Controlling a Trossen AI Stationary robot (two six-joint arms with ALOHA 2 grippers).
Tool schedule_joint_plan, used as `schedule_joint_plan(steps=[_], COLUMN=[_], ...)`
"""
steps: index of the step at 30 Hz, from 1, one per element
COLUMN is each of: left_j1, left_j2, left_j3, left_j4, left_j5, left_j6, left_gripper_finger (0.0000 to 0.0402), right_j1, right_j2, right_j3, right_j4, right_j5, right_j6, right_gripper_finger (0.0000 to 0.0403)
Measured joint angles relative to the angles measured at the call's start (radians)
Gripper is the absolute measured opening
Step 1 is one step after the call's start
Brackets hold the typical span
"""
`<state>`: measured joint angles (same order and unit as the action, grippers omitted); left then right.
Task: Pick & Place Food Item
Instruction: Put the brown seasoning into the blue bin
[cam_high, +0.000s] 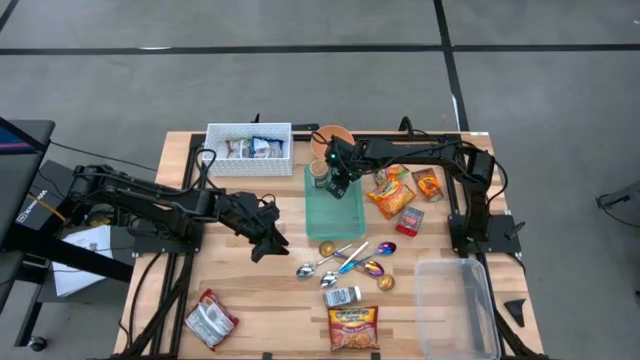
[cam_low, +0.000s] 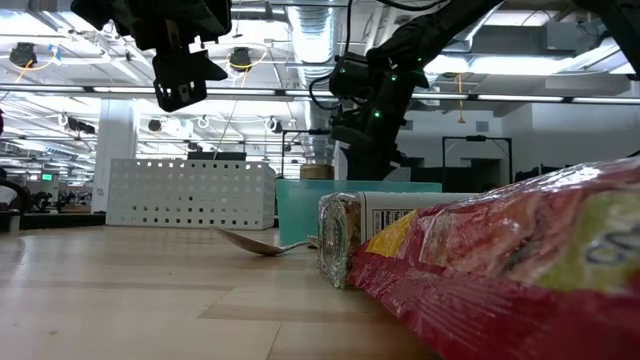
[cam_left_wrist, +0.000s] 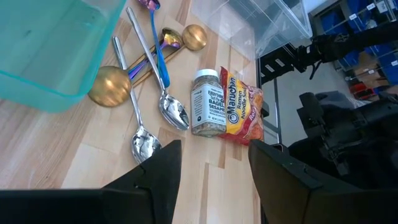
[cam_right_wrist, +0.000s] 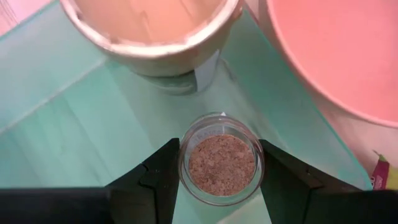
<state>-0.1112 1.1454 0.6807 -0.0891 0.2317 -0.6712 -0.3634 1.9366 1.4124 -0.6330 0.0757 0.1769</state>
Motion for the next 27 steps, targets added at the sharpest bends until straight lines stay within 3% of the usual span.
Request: schedule_joint_plan(steps=[27], left_j1=[-0.037], left_j2=[0.000], left_j3=[0.000], left_j4=[0.000], left_j5=[0.001], left_j6=[-0.022], left_gripper_finger=[0.0182], right_j1=[-0.019], right_j2=[0.064], right_j3=[0.000], right_j4=[-0.009], right_j5=[-0.026], right_j6=[-0.012], right_gripper_finger=[0.0173])
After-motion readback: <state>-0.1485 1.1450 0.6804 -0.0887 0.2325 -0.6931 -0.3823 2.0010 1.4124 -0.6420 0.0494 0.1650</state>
